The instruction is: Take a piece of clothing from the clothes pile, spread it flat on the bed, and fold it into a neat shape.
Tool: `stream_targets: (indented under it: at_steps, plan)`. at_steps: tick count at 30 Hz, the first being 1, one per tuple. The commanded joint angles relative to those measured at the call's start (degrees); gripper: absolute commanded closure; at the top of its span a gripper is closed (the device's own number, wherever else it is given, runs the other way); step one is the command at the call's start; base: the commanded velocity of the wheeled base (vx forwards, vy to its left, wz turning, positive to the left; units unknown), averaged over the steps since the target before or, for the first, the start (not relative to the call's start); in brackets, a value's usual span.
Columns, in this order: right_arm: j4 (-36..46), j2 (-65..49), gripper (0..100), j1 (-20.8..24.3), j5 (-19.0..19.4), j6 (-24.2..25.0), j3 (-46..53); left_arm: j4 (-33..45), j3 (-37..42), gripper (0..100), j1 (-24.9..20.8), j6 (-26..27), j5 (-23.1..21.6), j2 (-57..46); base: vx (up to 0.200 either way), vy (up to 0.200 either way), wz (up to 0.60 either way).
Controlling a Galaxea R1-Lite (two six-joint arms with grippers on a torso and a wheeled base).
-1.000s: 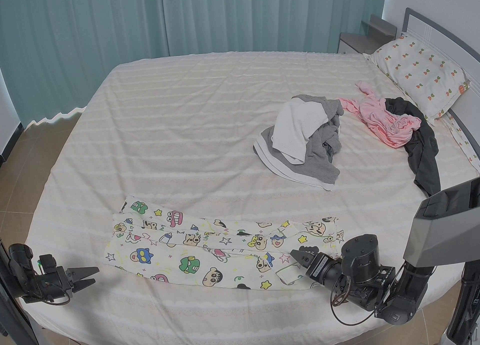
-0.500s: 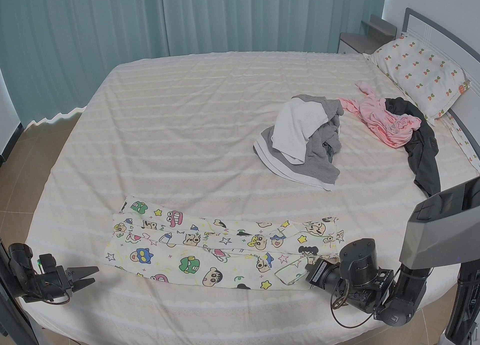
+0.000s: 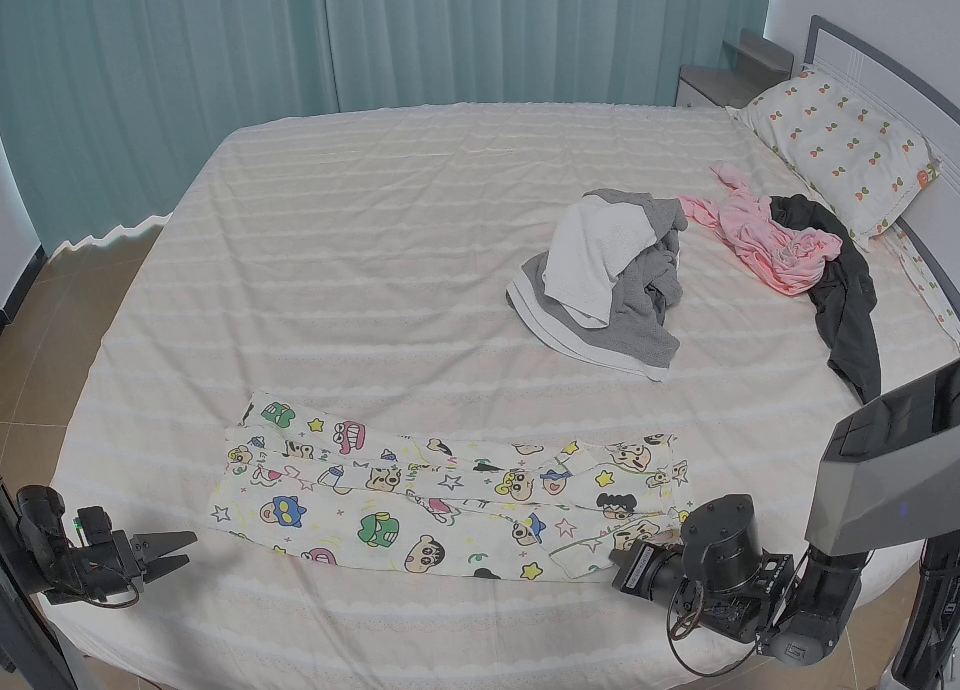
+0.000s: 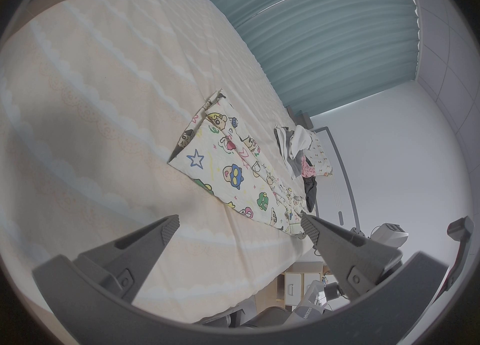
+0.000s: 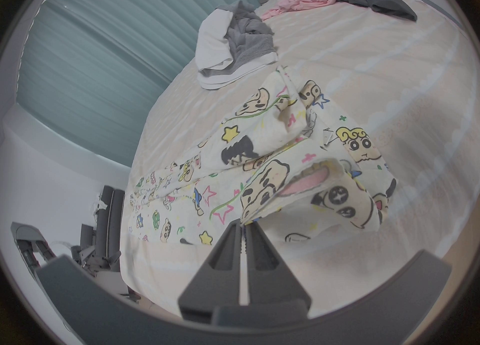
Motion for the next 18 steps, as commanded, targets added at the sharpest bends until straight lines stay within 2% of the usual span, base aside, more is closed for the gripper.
stream_targets:
  at_steps: [1, 11, 14, 18]
  plan:
    - [0.2, -1.8, 100, 1.2, -0.3, -0.8, 0.8, 0.0, -0.2, 0, 0.0, 0.0, 0.0, 0.1, 0.0, 0.0, 0.0]
    - [0.6, -5.3, 100, 1.2, -1.4, -5.3, 0.1, 0.0, -0.2, 0, 0.0, 0.0, 0.0, 0.1, 0.0, 0.0, 0.0]
    - [0.6, -7.1, 100, 0.4, -2.4, -9.4, -1.2, 0.0, -0.2, 0, 0.0, 0.0, 0.0, 0.1, 0.0, 0.0, 0.0]
    - [2.1, -7.8, 100, -0.2, -2.4, -11.4, -2.1, 0.0, -0.3, 0, 0.1, 0.0, 0.0, 0.1, 0.0, 0.0, 0.0]
